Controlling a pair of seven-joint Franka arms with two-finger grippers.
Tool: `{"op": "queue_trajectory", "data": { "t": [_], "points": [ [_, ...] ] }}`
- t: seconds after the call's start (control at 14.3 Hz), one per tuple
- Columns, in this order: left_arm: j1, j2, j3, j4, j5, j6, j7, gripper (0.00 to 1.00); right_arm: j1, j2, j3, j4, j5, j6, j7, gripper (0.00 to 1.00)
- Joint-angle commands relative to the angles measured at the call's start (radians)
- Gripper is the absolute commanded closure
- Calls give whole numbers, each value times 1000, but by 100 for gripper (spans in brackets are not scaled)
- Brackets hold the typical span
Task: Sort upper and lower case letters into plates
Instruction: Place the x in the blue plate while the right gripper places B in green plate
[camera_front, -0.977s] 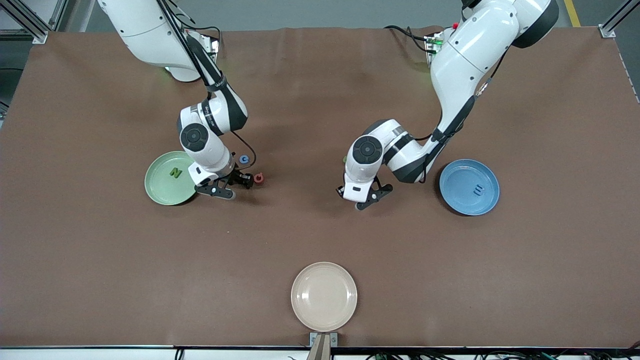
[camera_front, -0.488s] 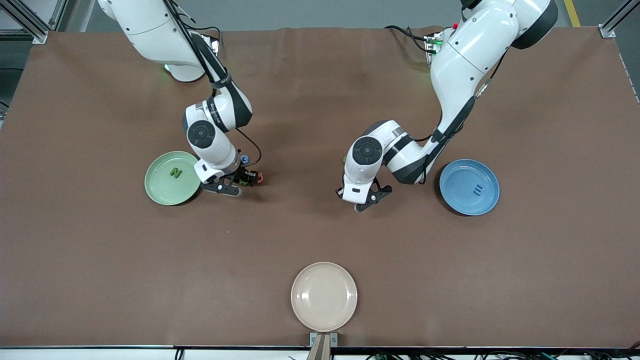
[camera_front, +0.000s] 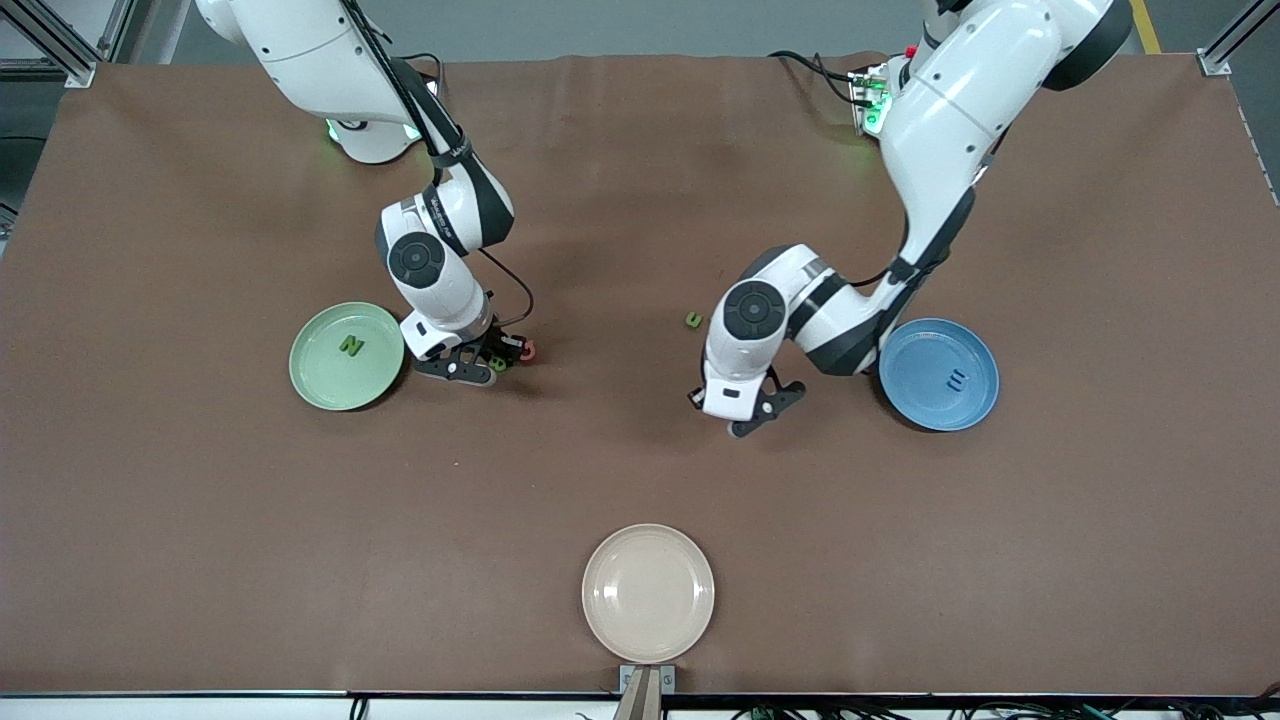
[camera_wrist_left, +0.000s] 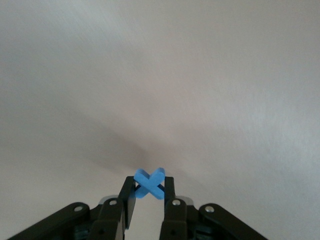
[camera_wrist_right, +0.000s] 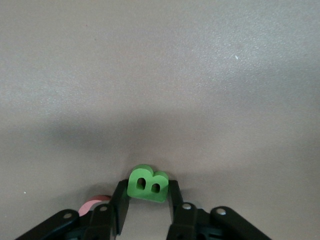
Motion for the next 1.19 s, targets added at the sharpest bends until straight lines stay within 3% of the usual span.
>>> {"op": "queue_trajectory", "data": {
  "t": [0.0,0.14,0.28,0.56,0.7,0.98,1.12],
  "points": [
    [60,-132,-9,-77,0,-82,134,99,5,-5,-31,-27,-23,0,13,99],
    [158,-221,-50,-181,0,-82,269,99,-1,-44,-46,-18,-35,-67,7,100],
    [324,-281,-160,-267,1,-80,416,99,-9,-106,-98,-20,-84,-150,-57,100],
    [646,-304,-349,-439,58,19,557,99,-38,-219,-212,-20,-89,-311,-284,100],
    [781,-302,-411,-513,128,71,623,99,-76,-233,-250,-29,-89,-319,-403,100],
    [922,-296,-422,-626,294,163,650,99,-140,-222,-249,-81,-89,-270,-434,100],
    [962,-289,-422,-649,329,192,676,99,-147,-200,-248,-130,-89,-169,-433,100]
  ]
}}
